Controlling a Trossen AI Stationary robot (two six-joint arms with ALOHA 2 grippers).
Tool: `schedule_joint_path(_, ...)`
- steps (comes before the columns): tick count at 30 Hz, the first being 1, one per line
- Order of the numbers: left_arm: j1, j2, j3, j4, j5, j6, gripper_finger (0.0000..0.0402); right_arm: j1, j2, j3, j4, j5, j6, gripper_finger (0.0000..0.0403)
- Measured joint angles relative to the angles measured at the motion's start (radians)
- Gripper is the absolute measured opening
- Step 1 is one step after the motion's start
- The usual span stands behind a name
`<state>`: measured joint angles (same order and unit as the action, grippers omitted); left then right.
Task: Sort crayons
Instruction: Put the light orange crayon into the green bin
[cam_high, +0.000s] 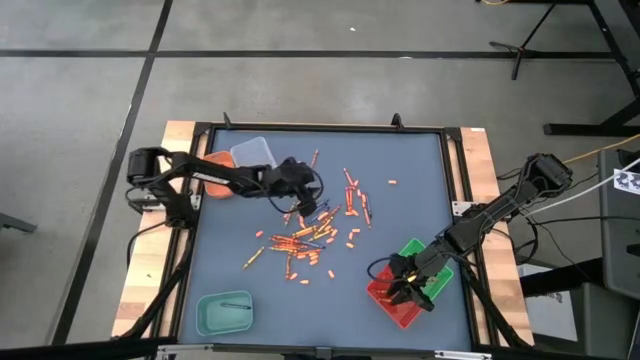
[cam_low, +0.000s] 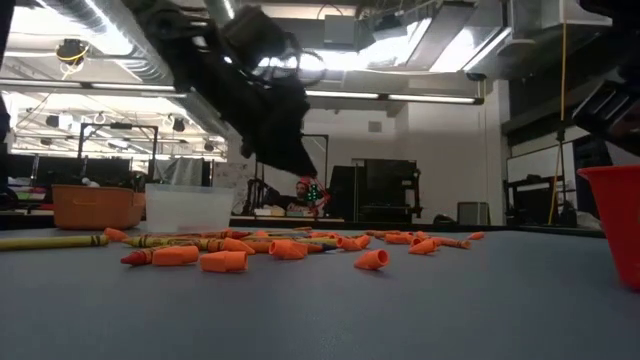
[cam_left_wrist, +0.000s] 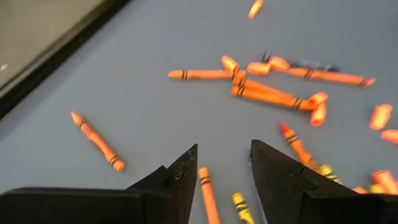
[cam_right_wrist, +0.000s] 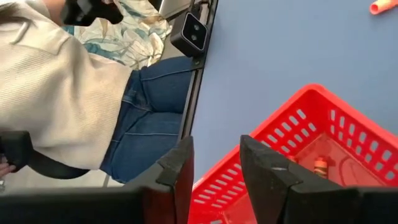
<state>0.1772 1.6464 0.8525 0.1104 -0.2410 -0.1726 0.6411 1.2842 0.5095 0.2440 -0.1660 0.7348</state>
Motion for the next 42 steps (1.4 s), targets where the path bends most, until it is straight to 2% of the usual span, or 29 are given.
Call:
schedule_joint_path(5,0.015,0.07,0.069,-0.112,0.0,0.0,0.0133,0.0,0.0,0.0,-0.002,0.001,-0.036,0.0129)
schedule_joint_path(12,0.015,0.117,0.076,-0.158,0.0,-0.002,0.0133,0.0,0.0,0.0,-0.01,0.035,-0.038,0.0129)
schedule_joint_path(29,0.01,0.122,0.075,-0.295,0.015,-0.01,0.0133,0.0,0.0,0.0,-0.011,0.047,-0.093,0.0129)
schedule_joint_path(33,0.01,0.122,0.075,-0.293,0.049,-0.011,0.0133,0.0,0.0,0.0,-0.011,0.047,-0.093,0.0129)
schedule_joint_path(42,0.01,0.122,0.075,-0.294,0.053,-0.011,0.0133,0.0,0.0,0.0,-0.011,0.047,-0.093,0.0129)
